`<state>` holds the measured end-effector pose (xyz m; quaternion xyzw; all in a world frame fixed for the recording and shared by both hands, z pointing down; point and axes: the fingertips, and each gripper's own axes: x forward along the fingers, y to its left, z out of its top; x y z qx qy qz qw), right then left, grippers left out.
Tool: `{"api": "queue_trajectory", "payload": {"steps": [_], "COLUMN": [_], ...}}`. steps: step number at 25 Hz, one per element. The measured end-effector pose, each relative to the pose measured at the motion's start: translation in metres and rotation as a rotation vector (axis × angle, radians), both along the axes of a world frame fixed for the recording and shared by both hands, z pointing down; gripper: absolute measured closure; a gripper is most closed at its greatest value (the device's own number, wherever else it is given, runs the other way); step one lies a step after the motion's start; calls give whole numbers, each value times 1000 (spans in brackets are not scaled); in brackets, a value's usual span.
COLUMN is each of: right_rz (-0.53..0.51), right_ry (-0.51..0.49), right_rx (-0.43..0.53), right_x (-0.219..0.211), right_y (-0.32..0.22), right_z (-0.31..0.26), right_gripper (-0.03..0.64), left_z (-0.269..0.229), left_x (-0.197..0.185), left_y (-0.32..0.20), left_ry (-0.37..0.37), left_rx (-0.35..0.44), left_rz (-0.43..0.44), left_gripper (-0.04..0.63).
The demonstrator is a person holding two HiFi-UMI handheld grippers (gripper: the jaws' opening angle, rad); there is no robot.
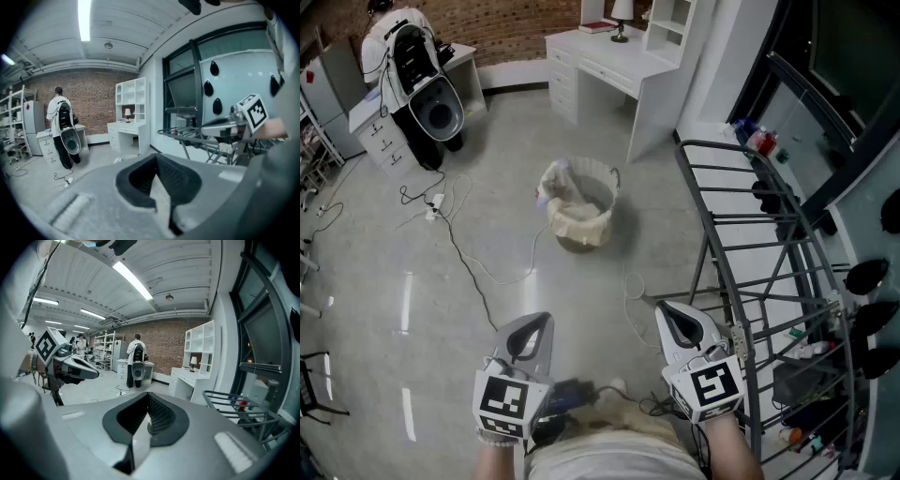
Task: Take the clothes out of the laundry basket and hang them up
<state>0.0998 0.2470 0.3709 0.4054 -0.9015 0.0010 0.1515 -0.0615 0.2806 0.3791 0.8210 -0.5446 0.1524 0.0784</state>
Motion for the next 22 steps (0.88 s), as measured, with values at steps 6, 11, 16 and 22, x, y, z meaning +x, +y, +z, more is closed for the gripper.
{"api": "queue_trajectory", "payload": {"steps": [6,11,16,22], "right_rz": [1,-1,-4,14], "right_ry": [3,5,-32,-41], "right_rx": [-5,-5,-31,-39], "right_x": [-3,-5,-9,-14], "right_y": [0,2,4,4], "right_z": [1,2,3,5], "right_gripper": [612,614,614,612], "left_z": [0,0,-1,-1], "left_x": [-2,-4,-6,-9], "left_y": [-1,0,1,1], "left_ry": [0,4,16,33], "left_rx": [2,3,11,10], "left_rz": [0,0,1,7], "left_gripper": [603,603,601,601]}}
